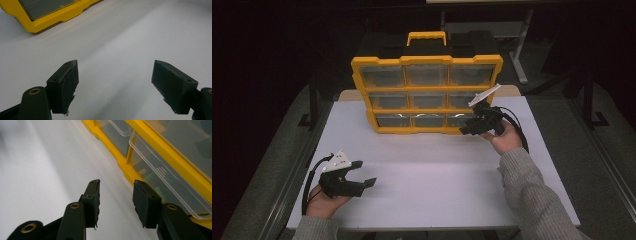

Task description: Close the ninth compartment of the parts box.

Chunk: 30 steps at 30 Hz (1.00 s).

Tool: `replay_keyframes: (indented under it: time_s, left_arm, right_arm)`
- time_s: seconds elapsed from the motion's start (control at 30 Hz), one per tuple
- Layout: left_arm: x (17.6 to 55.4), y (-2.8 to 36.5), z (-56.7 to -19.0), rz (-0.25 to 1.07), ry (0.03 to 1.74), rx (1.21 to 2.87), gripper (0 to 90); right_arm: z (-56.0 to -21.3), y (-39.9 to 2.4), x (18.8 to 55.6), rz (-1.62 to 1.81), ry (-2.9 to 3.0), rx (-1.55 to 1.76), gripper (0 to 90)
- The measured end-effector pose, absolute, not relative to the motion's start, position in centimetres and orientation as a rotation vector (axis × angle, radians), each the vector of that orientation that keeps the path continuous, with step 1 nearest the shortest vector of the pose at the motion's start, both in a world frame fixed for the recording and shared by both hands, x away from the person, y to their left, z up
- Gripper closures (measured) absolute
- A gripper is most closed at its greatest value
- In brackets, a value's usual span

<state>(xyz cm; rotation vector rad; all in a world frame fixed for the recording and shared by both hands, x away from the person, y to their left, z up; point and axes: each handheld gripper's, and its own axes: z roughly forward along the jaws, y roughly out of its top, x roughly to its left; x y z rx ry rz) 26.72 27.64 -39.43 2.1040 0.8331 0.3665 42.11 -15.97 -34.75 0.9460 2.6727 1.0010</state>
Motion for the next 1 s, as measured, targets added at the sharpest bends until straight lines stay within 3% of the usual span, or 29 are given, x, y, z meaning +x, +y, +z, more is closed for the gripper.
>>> replay_keyframes:
  time_s: [1.0]
  left_arm:
    - [26.8,28.1,-39.6,0.377,0.863,2.083,21.2]
  right_arm:
    - [-36.5,-17.9,39.5,1.088,2.626,1.009,37.7]
